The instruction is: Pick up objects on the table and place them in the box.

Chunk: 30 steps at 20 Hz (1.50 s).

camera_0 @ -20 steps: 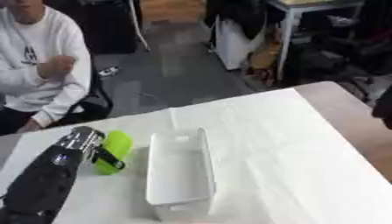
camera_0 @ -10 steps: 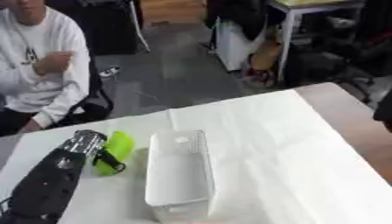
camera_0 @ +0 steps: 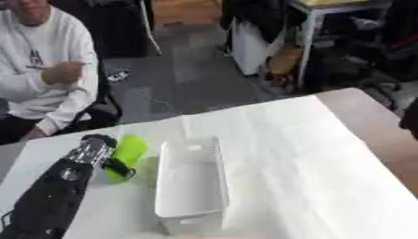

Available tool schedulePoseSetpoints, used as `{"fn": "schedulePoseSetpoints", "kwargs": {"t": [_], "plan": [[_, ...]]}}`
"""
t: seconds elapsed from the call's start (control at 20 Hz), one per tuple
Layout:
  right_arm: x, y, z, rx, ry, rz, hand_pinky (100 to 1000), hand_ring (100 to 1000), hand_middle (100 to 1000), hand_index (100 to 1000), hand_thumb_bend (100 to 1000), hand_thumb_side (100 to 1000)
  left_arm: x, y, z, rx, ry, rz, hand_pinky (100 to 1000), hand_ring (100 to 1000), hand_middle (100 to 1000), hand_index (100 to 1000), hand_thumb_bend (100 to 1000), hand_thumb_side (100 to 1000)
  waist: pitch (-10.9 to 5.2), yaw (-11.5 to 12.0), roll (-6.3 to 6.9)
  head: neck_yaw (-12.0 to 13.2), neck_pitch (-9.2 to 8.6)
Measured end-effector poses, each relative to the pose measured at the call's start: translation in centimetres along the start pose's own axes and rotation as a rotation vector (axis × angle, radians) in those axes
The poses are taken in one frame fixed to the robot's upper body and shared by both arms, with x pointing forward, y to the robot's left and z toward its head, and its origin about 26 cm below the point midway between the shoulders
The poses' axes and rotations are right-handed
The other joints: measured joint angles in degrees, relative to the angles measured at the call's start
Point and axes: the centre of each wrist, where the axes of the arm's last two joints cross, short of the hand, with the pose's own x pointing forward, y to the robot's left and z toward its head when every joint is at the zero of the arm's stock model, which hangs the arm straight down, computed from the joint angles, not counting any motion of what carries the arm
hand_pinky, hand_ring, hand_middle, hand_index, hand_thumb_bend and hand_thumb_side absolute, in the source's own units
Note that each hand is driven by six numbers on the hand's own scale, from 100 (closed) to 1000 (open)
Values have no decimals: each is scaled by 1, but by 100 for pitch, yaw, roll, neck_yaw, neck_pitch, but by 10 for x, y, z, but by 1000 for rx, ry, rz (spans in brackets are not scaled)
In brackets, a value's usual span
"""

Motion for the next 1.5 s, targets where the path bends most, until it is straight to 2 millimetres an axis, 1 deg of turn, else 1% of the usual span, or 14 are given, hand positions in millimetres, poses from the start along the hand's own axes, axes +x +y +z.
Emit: {"fn": "schedulePoseSetpoints", "kwargs": {"t": [0.1, 0.25, 0.55, 0.65, 0.7, 0.85, 1.1, 1.3, 1.5], "plan": [[0, 1, 0, 2, 1, -2, 100, 382, 437, 520, 100, 707, -3, 9, 2, 55, -3, -2, 100, 186, 138, 117, 127, 805, -17, 19, 0, 11, 0], [0, 1, 3, 4, 10, -4, 100, 382, 437, 520, 100, 709, -7, 26, 7, 185, -42, -10, 100, 174, 139, 118, 133, 819, -28, 34, 0, 20, 0], [0, 1, 3, 7, 10, -4, 100, 382, 437, 520, 100, 709, 4, 59, 28, 515, -323, -76, 100, 172, 123, 111, 143, 830, -29, 61, 0, 38, -3], [0, 1, 3, 9, 9, -3, 100, 382, 437, 520, 100, 708, 8, 65, 34, 578, -413, -109, 100, 123, 100, 106, 145, 833, -29, 61, 1, 40, -4], [0, 1, 3, 9, 9, -4, 100, 382, 437, 520, 100, 708, 10, 67, 36, 596, -448, -123, 100, 100, 100, 102, 147, 835, -30, 61, 1, 40, -5], [0, 1, 3, 9, 9, -3, 100, 383, 438, 521, 100, 709, 13, 68, 40, 615, -520, -149, 100, 100, 100, 101, 156, 840, -34, 61, 5, 40, -7], [0, 1, 3, 11, 10, -4, 100, 383, 438, 521, 100, 707, 13, 68, 42, 593, -599, -139, 100, 100, 100, 100, 164, 844, -42, 61, 10, 40, -7], [0, 1, 3, 11, 10, -3, 100, 383, 438, 521, 100, 707, 17, 65, 44, 585, -670, -135, 100, 100, 100, 100, 168, 847, -42, 61, 22, 40, -8], [0, 1, 3, 12, 10, -3, 100, 383, 438, 521, 100, 707, 16, 63, 47, 593, -724, -140, 100, 100, 100, 100, 169, 847, -42, 60, 30, 39, -8]]}}
